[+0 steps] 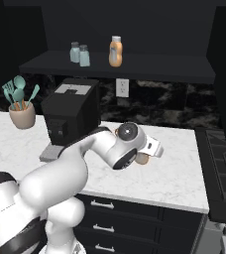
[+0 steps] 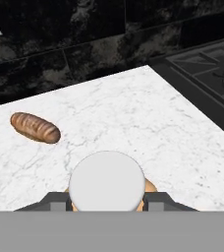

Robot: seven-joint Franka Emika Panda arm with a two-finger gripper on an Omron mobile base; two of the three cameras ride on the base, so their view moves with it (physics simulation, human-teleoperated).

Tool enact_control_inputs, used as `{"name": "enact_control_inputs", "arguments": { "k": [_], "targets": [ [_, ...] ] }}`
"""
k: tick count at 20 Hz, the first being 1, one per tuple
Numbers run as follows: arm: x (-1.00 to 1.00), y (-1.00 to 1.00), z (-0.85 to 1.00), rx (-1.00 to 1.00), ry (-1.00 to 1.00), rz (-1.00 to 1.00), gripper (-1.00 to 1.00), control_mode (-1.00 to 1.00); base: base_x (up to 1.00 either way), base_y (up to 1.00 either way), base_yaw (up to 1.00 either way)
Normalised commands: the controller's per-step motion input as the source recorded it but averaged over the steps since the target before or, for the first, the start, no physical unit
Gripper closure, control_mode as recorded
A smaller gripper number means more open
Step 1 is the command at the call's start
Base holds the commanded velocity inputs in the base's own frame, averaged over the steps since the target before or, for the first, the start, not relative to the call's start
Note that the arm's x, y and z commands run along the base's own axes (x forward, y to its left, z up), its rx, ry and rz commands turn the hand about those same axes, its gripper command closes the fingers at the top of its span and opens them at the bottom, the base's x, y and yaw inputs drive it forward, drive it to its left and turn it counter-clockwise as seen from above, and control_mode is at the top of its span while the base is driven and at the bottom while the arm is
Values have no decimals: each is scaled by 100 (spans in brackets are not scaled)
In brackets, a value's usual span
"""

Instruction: Put the shaker and condiment bottle from the counter next to their counterparts in the cabinet.

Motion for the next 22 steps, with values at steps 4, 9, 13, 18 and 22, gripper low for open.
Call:
{"name": "enact_control_inputs", "arguments": {
  "k": [4, 9, 13, 18, 22],
  "targets": [
    [0, 21, 40, -7, -4, 3, 100, -100, 0, 0, 0],
    [0, 20, 43, -7, -1, 4, 100, -100, 0, 0, 0],
    [0, 16, 51, -5, 0, 4, 100, -100, 0, 0, 0],
    [-1, 13, 54, -1, 0, 5, 100, -100, 0, 0, 0],
    [0, 12, 59, 0, 0, 5, 100, -100, 0, 0, 0]
  ]
}}
